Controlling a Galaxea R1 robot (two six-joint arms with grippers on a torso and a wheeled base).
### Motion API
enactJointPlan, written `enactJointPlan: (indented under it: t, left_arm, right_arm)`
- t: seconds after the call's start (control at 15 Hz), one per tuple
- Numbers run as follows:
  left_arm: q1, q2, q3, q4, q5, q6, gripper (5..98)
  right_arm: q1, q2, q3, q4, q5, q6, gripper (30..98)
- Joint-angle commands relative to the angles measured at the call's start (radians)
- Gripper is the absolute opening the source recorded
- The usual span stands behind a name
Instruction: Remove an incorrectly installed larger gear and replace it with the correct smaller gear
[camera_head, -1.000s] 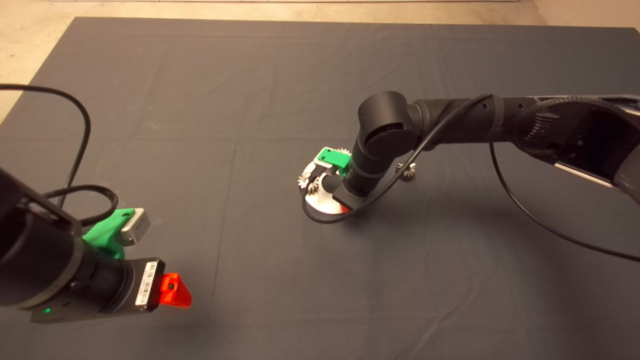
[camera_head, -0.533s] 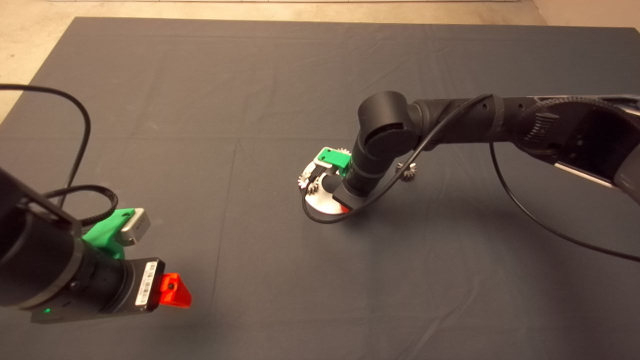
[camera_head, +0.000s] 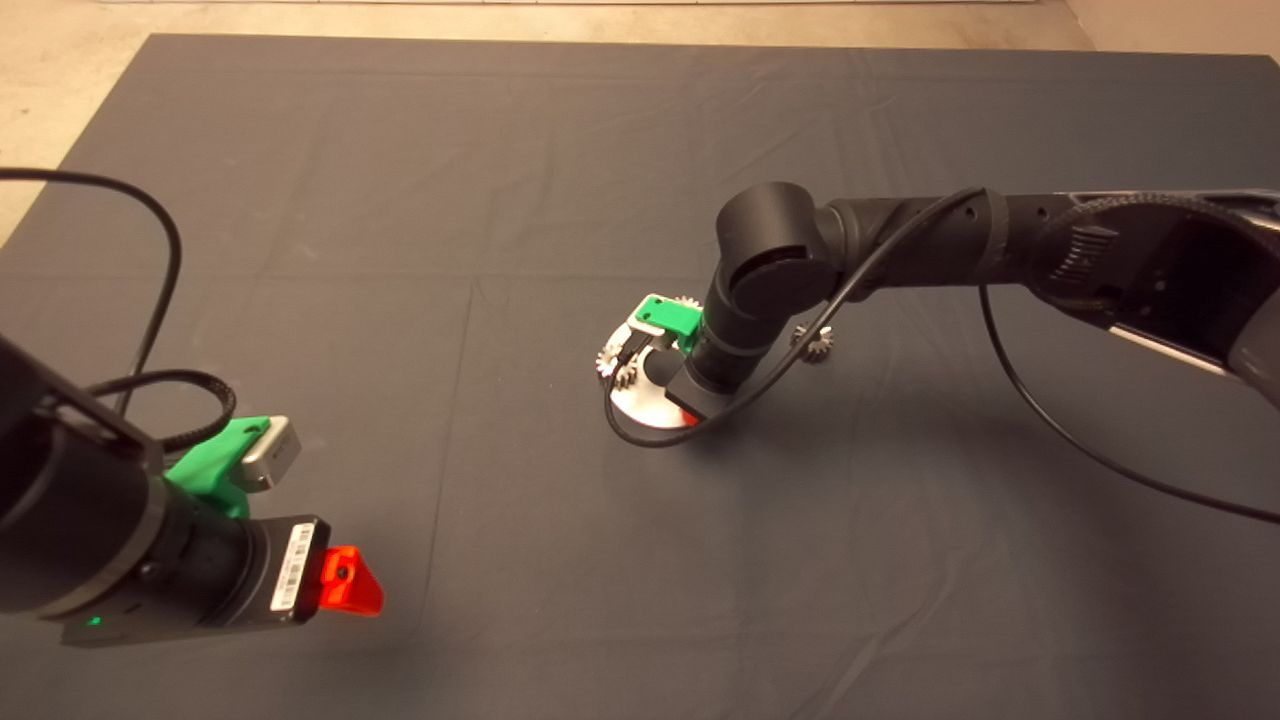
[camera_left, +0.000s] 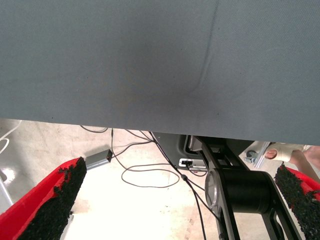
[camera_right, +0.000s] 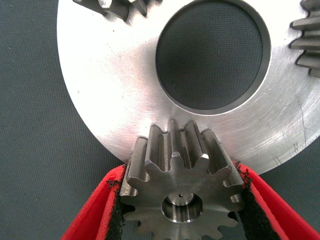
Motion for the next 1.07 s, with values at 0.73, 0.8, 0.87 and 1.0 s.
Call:
enactJointPlan:
  t: [0.73,0.8,0.87,1.0]
  left_arm:
    - [-0.007,-0.001,0.015,-0.023,0.127,0.004,97.7]
    - [-0.007,-0.001,0.015,-0.023,0.127,0.004,97.7]
    - [-0.007,0.000,0.015,-0.023,0.127,0.004,97.7]
    - [-0.007,0.000,0.015,-0.023,0.127,0.004,97.7]
  right_arm:
    - [0.133,-0.122,0.266,-0.030,-0.132,0.101,50.1]
    - [0.133,-0.160,0.300,-0.030,-0.132,0.110,50.1]
    - [0.133,-0.188,0.308,-0.028,-0.132,0.109,50.1]
    - [0.131,-0.232,0.330,-0.018,-0.132,0.109,50.1]
